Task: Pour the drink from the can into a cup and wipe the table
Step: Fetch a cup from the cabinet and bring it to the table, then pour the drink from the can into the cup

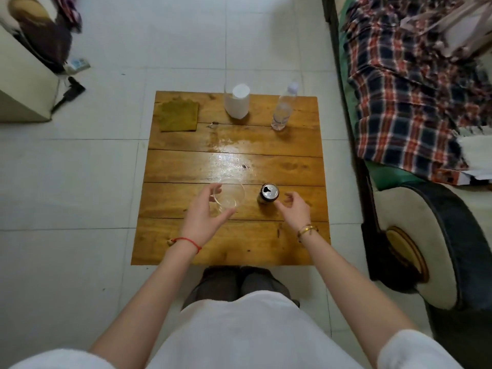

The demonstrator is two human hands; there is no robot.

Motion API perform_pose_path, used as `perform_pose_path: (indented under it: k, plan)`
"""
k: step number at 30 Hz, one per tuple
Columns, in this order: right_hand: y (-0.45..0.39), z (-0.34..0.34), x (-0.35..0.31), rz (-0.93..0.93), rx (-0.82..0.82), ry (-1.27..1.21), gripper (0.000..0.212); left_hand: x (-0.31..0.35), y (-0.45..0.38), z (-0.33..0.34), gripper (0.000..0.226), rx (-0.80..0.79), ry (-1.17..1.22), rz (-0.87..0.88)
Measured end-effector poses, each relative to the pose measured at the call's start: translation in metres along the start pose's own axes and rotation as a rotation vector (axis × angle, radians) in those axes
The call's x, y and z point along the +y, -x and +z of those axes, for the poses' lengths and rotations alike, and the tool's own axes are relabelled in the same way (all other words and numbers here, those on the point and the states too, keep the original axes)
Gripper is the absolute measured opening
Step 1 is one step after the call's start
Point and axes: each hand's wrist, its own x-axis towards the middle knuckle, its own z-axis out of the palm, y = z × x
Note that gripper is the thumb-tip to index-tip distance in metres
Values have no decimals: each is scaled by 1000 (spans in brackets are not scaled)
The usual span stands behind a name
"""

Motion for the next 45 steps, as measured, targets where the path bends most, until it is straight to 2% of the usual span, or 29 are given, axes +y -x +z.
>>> perform_pose_path:
  k: [4, 7, 16, 19, 23, 27, 32, 39, 45]
  plan:
    - [-39, 31, 24, 1, -41, 88, 78, -20, -14, 18, 70, 25, 2, -47]
    - [-62, 54, 39, -10, -42, 145, 86, -38, -24, 31, 71, 24, -3, -84]
    - [-93, 96, 64, -117, 116, 27, 75, -77, -35, 57, 73, 33, -6, -144]
    - [-89, 91, 63, -139, 103, -16, 67, -75, -33, 54, 74, 31, -1, -140]
    - [-67, 68, 46, -192, 86, -82, 61, -59, -28, 40, 73, 44, 7, -120]
    - [-30, 22, 8, -299, 51, -145, 64, -26, -21, 17, 72, 37, 8, -71]
    - [15, -45, -46, -504, 27, -161, 68, 15, -20, -9, 69, 18, 27, 16]
    - [61, -106, -95, -668, 85, -92, 70, 55, -17, -33, 77, 12, 108, 133]
    - [84, -131, -118, -762, 126, 90, 70, 69, -14, -48, 72, 27, 73, 206]
